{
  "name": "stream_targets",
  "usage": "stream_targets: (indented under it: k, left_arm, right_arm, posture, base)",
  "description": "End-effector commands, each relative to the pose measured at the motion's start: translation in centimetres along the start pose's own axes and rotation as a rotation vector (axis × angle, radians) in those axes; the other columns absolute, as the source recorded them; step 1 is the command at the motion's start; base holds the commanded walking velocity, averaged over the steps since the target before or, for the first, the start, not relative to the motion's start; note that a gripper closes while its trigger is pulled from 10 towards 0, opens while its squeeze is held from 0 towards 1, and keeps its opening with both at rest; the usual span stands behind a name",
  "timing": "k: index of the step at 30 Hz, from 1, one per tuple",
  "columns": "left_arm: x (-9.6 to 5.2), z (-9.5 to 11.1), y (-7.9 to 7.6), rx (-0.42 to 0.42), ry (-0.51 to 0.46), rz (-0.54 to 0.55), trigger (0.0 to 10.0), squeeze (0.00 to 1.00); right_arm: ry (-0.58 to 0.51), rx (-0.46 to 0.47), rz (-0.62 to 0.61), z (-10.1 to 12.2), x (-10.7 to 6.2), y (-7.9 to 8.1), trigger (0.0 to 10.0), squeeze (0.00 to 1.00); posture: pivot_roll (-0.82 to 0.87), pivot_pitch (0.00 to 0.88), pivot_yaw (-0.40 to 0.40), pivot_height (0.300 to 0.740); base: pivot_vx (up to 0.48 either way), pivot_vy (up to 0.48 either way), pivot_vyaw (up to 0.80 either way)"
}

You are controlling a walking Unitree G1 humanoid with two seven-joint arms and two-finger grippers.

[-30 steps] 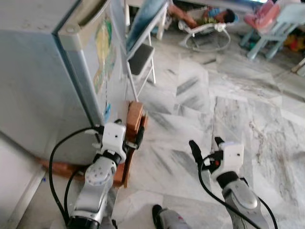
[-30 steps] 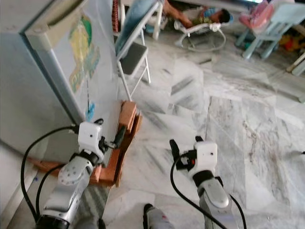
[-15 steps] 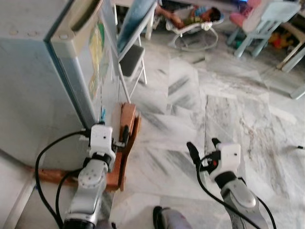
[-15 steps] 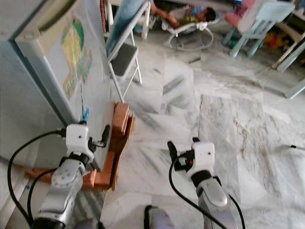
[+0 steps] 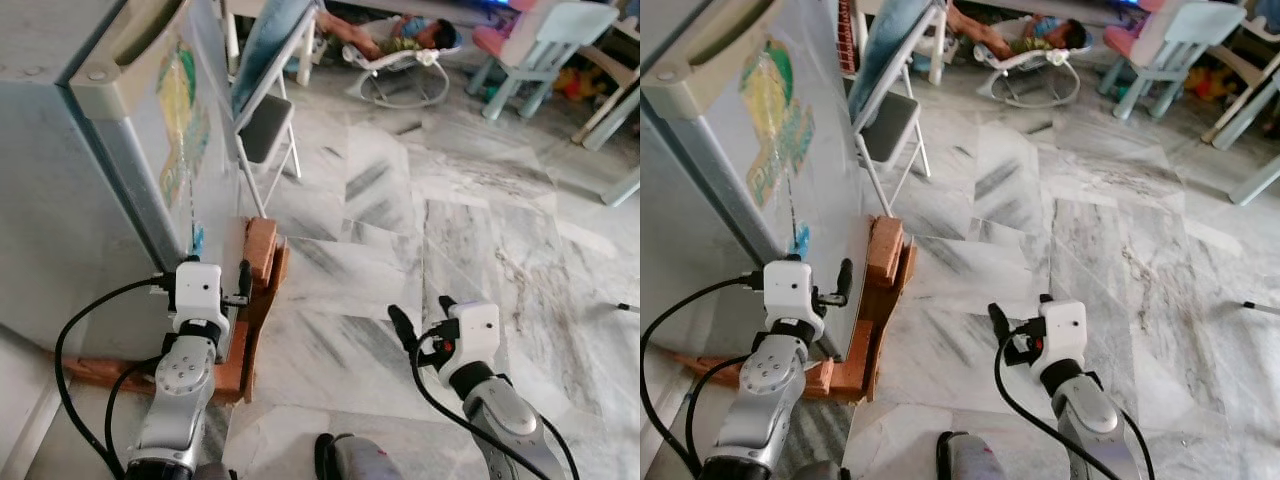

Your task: Restocking fridge

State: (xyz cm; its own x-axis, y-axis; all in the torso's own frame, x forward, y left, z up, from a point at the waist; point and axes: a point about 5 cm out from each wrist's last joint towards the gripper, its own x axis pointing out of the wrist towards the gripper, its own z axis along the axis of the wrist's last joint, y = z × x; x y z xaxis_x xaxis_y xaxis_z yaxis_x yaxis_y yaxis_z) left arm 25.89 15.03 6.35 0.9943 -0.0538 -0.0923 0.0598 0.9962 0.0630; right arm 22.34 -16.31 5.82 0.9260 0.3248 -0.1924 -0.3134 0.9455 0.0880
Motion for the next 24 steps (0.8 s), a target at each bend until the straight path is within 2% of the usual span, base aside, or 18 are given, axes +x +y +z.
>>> stream_targets:
  k: [1,5,11,14,19,24]
  left_arm:
    - [-0.8,-1.0,-0.4,0.003,0.051,-0.043,10.0,0.00]
    - [-1.1,-0.8,0.3,0.009,0.039,-0.020,10.0,0.00]
    - [-0.4,-0.3,1.4,0.016,0.021,0.015,10.0,0.00]
    - [0.6,0.4,1.9,0.032,-0.005,0.015,10.0,0.00]
    - [2.4,2.1,2.2,0.015,-0.057,-0.021,10.0,0.00]
    - [3.0,2.8,2.4,0.026,-0.080,-0.022,10.0,0.00]
  right_arm:
    - [0.060,0.023,0.058,-0.9,-0.4,0.1,10.0,0.00]
    - [0.082,0.009,0.073,-1.2,-0.9,-0.2,10.0,0.00]
    - [0.094,0.017,0.079,-1.5,-0.9,-0.2,10.0,0.00]
    - [0.101,0.008,0.096,-1.5,-0.8,-0.1,10.0,0.00]
    - [0.080,-0.036,0.107,-1.3,-1.1,0.1,10.0,0.00]
    - [0.126,-0.062,0.114,-2.0,-1.6,-0.2,10.0,0.00]
  posture:
    - [0.10,0.132,-0.079,0.740]
    - [0.10,0.135,-0.080,0.740]
    - [0.10,0.136,-0.080,0.740]
    - [0.10,0.134,-0.079,0.740]
    - [0.08,0.132,-0.072,0.740]
    - [0.08,0.132,-0.070,0.740]
  base:
    - [0.000,0.000,0.00]
    - [0.000,0.000,0.00]
    - [0.000,0.000,0.00]
    - [0.000,0.000,0.00]
    - [0.000,0.000,0.00]
    - [0.000,0.000,0.00]
